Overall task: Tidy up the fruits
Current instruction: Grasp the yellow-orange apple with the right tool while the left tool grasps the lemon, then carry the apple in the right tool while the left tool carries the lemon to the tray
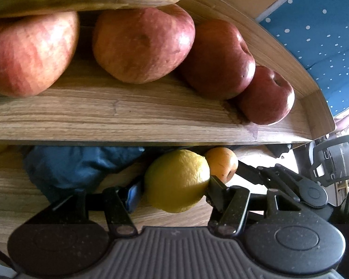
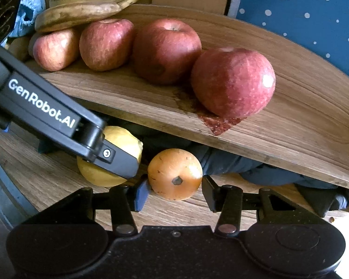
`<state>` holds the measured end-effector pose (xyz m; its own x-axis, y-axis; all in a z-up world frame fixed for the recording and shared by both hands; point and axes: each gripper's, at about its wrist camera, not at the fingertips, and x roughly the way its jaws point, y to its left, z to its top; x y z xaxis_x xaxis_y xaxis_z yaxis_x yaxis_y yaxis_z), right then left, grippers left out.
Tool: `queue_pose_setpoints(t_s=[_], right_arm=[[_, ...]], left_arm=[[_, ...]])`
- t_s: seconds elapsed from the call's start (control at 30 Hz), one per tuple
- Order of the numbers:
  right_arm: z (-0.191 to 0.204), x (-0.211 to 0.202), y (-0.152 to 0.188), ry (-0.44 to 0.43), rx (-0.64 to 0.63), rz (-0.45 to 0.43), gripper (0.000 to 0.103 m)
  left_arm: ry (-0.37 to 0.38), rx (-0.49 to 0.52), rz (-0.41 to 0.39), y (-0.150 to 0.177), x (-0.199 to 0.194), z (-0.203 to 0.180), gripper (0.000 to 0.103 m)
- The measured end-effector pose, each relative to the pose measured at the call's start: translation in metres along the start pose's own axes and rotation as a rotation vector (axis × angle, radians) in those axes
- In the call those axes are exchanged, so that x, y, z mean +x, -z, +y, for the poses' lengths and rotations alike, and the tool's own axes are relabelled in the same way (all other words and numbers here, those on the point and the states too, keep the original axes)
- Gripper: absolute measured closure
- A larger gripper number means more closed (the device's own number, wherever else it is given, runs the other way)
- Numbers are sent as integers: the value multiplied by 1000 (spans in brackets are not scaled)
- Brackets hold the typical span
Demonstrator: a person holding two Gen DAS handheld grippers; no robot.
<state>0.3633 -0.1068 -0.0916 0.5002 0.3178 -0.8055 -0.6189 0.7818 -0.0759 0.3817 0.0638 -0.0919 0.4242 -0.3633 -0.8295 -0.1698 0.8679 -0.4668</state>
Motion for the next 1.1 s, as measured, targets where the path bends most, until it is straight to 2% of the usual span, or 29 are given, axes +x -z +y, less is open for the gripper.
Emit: queue_pose_setpoints(t_s=[0.4,1.1], right_arm=[[-6,-5,11,3,31,-29,55],[3,-46,38,-13,106,-76,55]], left_arm=[[-8,20,-4,6,-4,-1,39],[-41,32,-6,46,-26,-3,39]])
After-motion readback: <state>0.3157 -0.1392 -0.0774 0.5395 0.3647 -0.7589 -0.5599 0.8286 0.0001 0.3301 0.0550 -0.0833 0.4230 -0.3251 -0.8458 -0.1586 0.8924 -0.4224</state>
